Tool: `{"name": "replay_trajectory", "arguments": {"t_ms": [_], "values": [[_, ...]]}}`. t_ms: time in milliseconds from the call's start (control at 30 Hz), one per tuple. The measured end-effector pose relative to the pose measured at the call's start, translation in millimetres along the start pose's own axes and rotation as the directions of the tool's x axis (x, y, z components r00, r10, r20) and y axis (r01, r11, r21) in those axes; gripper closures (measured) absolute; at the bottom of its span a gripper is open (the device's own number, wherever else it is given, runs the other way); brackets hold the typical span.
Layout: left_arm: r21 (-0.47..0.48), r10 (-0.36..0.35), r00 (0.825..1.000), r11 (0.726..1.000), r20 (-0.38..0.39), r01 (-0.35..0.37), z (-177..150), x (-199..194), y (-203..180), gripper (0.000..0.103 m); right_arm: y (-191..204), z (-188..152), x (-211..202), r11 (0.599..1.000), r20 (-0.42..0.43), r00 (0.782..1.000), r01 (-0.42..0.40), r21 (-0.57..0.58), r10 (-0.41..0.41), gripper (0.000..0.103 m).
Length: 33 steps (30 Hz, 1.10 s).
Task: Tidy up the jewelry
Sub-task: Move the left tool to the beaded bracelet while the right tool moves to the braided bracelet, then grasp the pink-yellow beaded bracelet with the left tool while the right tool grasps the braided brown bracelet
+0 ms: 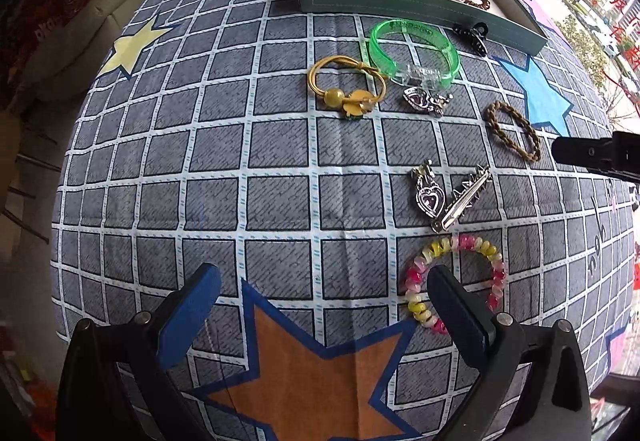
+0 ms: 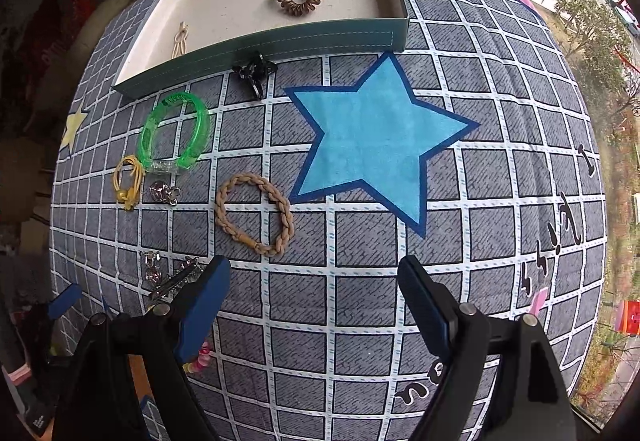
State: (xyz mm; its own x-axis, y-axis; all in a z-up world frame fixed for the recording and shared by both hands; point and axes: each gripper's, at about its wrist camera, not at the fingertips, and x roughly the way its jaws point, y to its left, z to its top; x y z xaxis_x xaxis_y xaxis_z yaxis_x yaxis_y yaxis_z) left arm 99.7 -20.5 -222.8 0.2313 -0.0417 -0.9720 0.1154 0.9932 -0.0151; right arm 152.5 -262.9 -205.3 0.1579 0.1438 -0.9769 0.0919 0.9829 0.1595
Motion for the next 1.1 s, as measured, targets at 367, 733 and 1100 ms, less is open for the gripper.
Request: {"name": "replay_trajectory", "arguments": {"t_ms": [367, 733, 1100], "values": [[0.047, 0.002, 1.0, 0.999, -0.011, -0.001, -9, 9, -28, 0.001, 29, 20, 27, 0.994, 0.018, 0.997, 0.08, -0.072, -0.079, 0.02], [0.103, -0.026, 1.0, 0.994, 0.009, 0.025, -1, 2, -78, 0.032, 66, 30, 41, 0.984, 0.044, 0.994, 0.107, -0.144, -0.102, 0.046], [0.121, -0.068, 0.998, 0.99, 0.009, 0.066, -7, -14, -149, 0.081, 76, 28, 45, 0.976, 0.056, 0.991, 0.132, -0.173, -0.124, 0.077]]}}
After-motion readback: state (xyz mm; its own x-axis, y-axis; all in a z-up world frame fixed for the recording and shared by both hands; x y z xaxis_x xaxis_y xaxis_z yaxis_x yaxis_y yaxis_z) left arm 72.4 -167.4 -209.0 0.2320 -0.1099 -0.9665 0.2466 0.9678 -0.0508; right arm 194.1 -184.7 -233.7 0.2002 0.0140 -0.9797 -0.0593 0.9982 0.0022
